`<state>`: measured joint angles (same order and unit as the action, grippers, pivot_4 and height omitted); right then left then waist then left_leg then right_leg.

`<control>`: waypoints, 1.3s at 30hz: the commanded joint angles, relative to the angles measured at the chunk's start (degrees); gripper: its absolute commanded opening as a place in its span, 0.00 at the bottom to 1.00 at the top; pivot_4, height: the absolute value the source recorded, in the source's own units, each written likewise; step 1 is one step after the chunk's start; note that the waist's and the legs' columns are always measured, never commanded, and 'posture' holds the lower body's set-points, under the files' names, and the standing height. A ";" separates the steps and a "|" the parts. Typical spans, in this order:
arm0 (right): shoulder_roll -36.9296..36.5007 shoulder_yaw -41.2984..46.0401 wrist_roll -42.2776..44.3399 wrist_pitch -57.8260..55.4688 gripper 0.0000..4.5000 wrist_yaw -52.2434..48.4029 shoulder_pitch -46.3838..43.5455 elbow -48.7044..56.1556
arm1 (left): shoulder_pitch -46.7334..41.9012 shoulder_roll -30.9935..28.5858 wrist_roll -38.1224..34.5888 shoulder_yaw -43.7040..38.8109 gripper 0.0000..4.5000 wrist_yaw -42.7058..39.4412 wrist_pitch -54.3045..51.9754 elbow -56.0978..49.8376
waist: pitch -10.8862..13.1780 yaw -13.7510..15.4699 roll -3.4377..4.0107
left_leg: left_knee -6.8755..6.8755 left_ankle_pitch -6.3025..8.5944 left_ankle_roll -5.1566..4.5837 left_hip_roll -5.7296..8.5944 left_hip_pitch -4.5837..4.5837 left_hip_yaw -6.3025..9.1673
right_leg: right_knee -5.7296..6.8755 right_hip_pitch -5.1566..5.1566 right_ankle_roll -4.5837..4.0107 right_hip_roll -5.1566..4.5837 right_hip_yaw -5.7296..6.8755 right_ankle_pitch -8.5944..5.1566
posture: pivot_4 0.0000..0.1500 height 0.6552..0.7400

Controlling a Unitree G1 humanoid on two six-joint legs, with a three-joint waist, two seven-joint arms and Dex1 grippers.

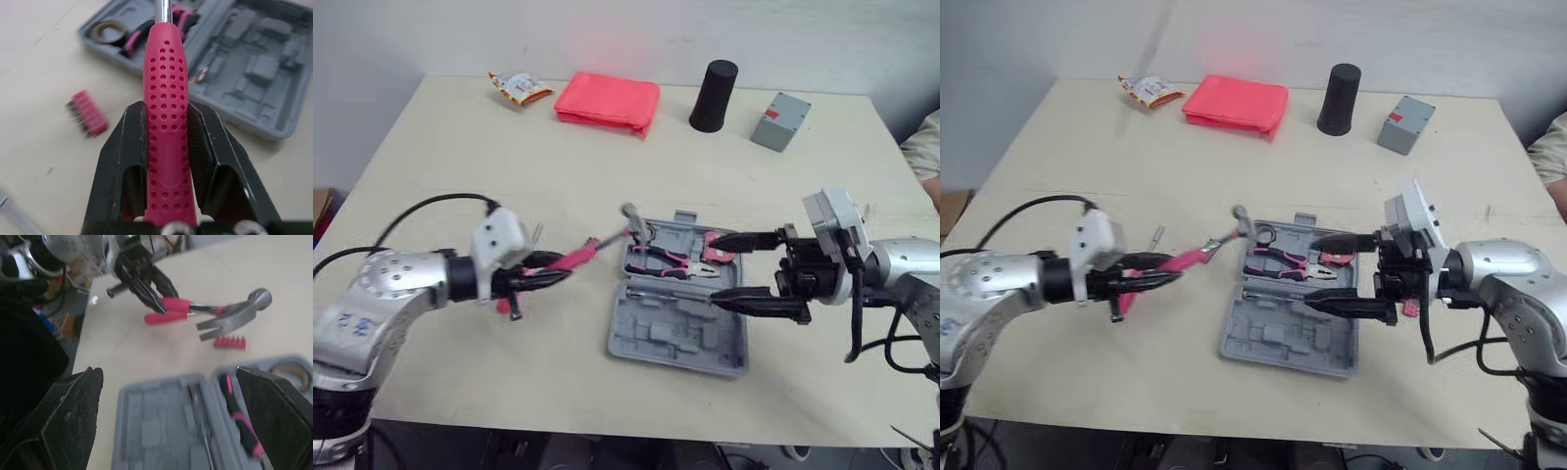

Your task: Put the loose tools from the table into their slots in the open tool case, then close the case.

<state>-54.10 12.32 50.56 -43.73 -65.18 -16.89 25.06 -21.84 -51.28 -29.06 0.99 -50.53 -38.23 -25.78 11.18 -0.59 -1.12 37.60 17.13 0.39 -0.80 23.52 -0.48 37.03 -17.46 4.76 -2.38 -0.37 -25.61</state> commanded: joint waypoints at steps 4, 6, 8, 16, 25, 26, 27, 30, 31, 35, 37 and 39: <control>-3.83 11.31 -2.32 0.89 1.00 0.61 14.62 6.79 | -12.98 4.45 6.97 14.47 0.11 -7.34 2.92 4.20 | 0.02 1.00 0.02 | 0.33 0.00 -0.01 -0.03 0.04 0.05 | 0.17 0.03 0.03 0.05 0.00 0.01 | 1.00 0.95; -3.46 14.05 -1.76 0.37 1.00 1.51 17.90 8.43 | -15.69 5.95 9.09 17.67 0.11 -7.98 2.25 5.74 | 0.02 1.05 0.03 | 0.44 0.00 -0.04 -0.01 0.04 0.02 | 0.30 0.02 0.09 0.02 -0.05 0.05 | 1.00 0.95; -2.91 16.77 -1.87 0.33 1.00 2.26 21.59 10.21 | -18.21 7.82 11.35 21.03 0.11 -8.50 1.65 6.91 | 0.02 0.92 0.03 | 0.47 0.00 -0.06 -0.01 0.02 -0.02 | 0.35 0.03 0.13 0.03 -0.11 0.07 | 1.00 0.95; -1.55 22.90 -2.73 0.98 1.00 4.35 30.92 14.64 | -24.79 14.08 18.42 31.82 0.11 -9.57 -4.37 9.93 | 0.02 1.00 0.03 | 0.49 -0.01 -0.05 -0.02 0.00 -0.01 | 0.40 0.02 0.13 0.08 -0.12 0.07 | 1.00 0.95; -0.19 24.73 -2.27 1.24 1.00 6.52 33.99 16.23 | -28.38 19.24 23.86 37.05 0.11 -10.48 -4.85 12.51 | 0.02 2.03 0.03 | 0.51 -0.01 -0.06 -0.01 0.00 0.00 | 0.41 0.03 0.13 0.07 -0.13 0.07 | 1.00 0.95; -0.08 24.79 -2.21 1.24 1.00 6.73 33.99 16.23 | -28.68 19.57 24.31 37.58 0.11 -10.72 -5.22 12.62 | 0.02 2.09 0.03 | 0.51 -0.01 -0.06 -0.01 0.00 -0.01 | 0.41 0.03 0.13 0.06 -0.13 0.07 | 1.00 0.95; 0.01 24.76 -2.14 1.25 1.00 6.98 33.86 16.14 | -29.12 20.10 24.93 38.16 0.11 -10.96 -4.97 13.10 | 0.02 2.11 0.03 | 0.52 -0.01 -0.06 -0.01 0.01 0.00 | 0.41 0.03 0.13 0.06 -0.12 0.07 | 1.00 0.95; 0.10 24.61 -2.05 1.35 1.00 7.44 33.62 16.02 | -30.15 21.43 26.16 39.02 0.11 -11.34 -5.02 14.46 | 0.02 2.10 0.03 | 0.53 -0.01 -0.06 0.00 0.00 0.00 | 0.42 0.03 0.13 0.07 -0.12 0.07 | 1.00 0.95; 0.14 24.56 -2.03 1.38 1.00 7.56 33.59 16.03 | -30.37 21.74 26.43 39.14 0.11 -11.46 -5.21 14.79 | 0.02 2.05 0.03 | 0.54 -0.01 -0.06 0.00 0.00 0.00 | 0.42 0.03 0.13 0.07 -0.12 0.07 | 1.00 0.95; 0.28 23.71 -2.25 1.69 1.00 8.08 33.28 15.95 | -30.63 22.75 27.77 39.20 0.11 -11.54 -4.72 16.25 | 0.02 2.09 0.04 | 0.54 -0.01 -0.06 0.00 -0.01 0.00 | 0.44 0.03 0.13 0.07 -0.12 0.07 | 1.00 0.95; 0.26 23.35 -2.29 1.96 1.00 8.24 33.16 15.78 | -30.72 22.85 28.37 39.27 0.11 -11.87 -4.46 16.54 | 0.02 2.11 0.04 | 0.57 -0.01 -0.06 0.00 0.00 0.01 | 0.45 0.04 0.13 0.07 -0.11 0.07 | 1.00 0.95; 0.24 23.01 -2.29 2.20 1.00 8.37 32.90 15.57 | -30.96 23.05 28.57 39.06 0.11 -12.15 -4.40 16.66 | 0.02 2.09 0.04 | 0.57 -0.01 -0.06 0.00 0.00 0.01 | 0.46 0.04 0.13 0.07 -0.12 0.07 | 1.00 0.95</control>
<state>-54.14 34.58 47.38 -42.54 -56.88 16.33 39.67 -51.87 -28.61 -1.47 39.85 -62.26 -43.02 -8.52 11.20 1.50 -1.08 38.17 17.12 0.33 -0.80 23.51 -0.47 37.49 -17.42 4.89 -2.31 -0.48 -25.55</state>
